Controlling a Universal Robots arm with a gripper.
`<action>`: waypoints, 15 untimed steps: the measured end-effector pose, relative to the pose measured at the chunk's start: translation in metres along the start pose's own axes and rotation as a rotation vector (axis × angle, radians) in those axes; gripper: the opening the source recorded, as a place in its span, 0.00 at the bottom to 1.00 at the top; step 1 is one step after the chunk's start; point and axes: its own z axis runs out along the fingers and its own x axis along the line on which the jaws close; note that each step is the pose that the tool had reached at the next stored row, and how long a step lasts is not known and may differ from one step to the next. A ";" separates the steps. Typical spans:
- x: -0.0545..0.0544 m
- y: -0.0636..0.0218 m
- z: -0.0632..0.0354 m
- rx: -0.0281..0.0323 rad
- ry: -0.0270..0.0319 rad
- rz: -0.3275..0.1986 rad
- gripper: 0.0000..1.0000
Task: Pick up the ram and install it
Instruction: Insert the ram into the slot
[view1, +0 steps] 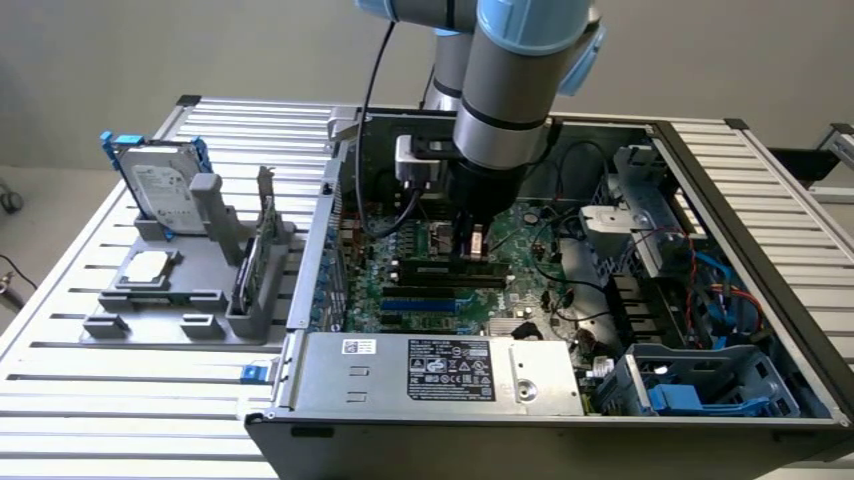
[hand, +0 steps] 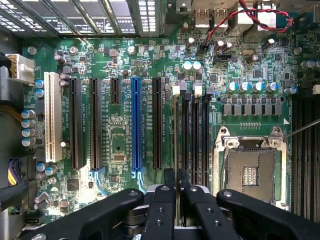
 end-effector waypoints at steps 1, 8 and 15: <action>0.000 0.0000 0.0001 0.0000 -0.0002 0.000 0.14; 0.000 0.0024 0.0012 0.0030 -0.0053 0.000 0.14; 0.000 0.0035 0.0020 0.0184 -0.0104 -0.001 0.14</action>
